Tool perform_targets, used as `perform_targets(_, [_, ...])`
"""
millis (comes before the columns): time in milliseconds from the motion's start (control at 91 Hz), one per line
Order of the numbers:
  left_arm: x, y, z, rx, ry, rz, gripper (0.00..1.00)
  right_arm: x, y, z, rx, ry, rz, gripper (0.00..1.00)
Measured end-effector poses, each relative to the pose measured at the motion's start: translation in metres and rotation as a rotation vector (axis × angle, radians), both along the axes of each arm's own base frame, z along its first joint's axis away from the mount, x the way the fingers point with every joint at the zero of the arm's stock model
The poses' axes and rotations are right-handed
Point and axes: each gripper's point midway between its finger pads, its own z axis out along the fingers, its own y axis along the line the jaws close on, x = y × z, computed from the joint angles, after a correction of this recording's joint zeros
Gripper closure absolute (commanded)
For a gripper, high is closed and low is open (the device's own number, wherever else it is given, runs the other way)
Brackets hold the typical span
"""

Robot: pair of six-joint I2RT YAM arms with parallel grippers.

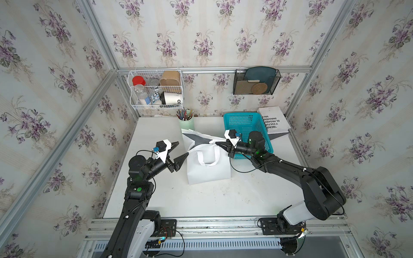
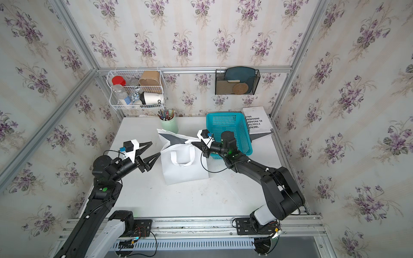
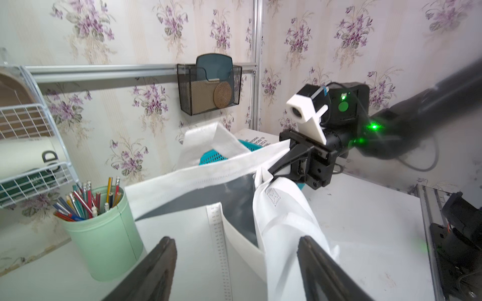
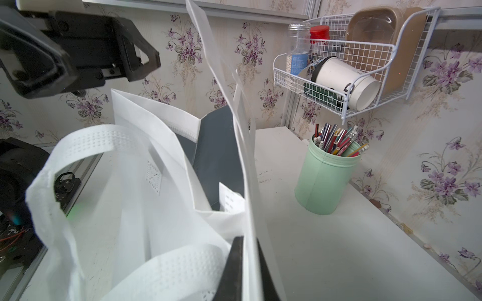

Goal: Place the ice pack in the delivery bag
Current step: Adjust the delivery bag at the center of the board.

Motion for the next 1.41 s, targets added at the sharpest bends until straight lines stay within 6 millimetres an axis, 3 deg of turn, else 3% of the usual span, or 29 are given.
perform_targets(110, [0.001,-0.005,0.031,0.031,-0.063,-0.040,0.27,-0.001,0.000,0.000,0.005,-0.006,0.001,1.00])
perform_targets(176, [-0.001,-0.009,0.037,0.080,-0.077,-0.070,0.27,-0.001,0.000,0.000,0.008,-0.008,0.005,1.00])
perform_targets(385, [-0.022,-0.014,0.000,0.181,0.007,-0.151,0.25,0.002,0.000,0.001,0.019,0.005,-0.005,1.00])
perform_targets(516, [-0.026,-0.013,-0.029,0.168,0.054,-0.137,0.30,0.001,-0.001,0.000,0.023,0.006,-0.007,1.00])
perform_targets(659, [0.004,-0.005,-0.067,0.173,0.126,-0.013,0.31,0.000,-0.001,0.000,0.031,0.007,-0.006,1.00])
perform_targets(725, [0.022,0.001,-0.075,0.178,0.140,0.051,0.29,-0.002,-0.001,0.000,0.037,0.006,0.001,1.00])
perform_targets(912, [0.070,0.006,-0.083,0.168,0.124,0.143,0.26,-0.010,-0.003,0.003,0.053,-0.008,0.031,1.00])
perform_targets(1143, [0.096,-0.007,-0.080,0.104,0.094,0.059,0.26,-0.013,-0.002,0.006,0.062,-0.014,0.046,1.00])
perform_targets(1275, [0.104,-0.004,-0.073,0.064,0.079,0.011,0.31,-0.015,-0.002,0.006,0.064,-0.012,0.057,1.00])
perform_targets(1406, [0.107,-0.006,-0.069,0.031,0.092,-0.086,0.46,-0.017,0.000,0.008,0.064,-0.009,0.074,1.00])
